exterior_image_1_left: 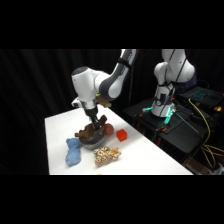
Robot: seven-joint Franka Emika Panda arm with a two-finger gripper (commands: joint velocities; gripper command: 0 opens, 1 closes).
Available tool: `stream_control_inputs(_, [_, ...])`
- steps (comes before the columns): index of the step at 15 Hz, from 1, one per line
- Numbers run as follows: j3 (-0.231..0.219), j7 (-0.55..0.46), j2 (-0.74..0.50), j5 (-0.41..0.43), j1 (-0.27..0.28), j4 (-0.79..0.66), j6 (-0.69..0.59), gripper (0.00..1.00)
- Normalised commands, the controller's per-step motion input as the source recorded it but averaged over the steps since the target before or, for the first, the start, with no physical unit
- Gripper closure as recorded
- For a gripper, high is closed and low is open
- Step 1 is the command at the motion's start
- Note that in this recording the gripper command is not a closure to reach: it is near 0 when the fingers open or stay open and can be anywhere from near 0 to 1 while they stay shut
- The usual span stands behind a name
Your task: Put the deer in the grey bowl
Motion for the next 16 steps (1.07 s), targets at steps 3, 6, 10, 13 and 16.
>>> stream_control_inputs(3, [0.026, -0.22, -0.22, 0.107, -0.055, 0.04, -0.28, 0.0])
stream_control_inputs(6, [0.002, -0.22, -0.4, 0.08, -0.053, 0.05, -0.39, 0.0])
stream_control_inputs(10, [-0.022, -0.26, -0.58, 0.1, -0.074, 0.08, -0.48, 0.0])
stream_control_inputs(13, [-0.041, -0.17, -0.57, 0.087, -0.04, 0.11, -0.44, 0.0])
stream_control_inputs(16, [-0.029, -0.06, -0.38, 0.091, -0.008, 0.11, -0.31, 0.0])
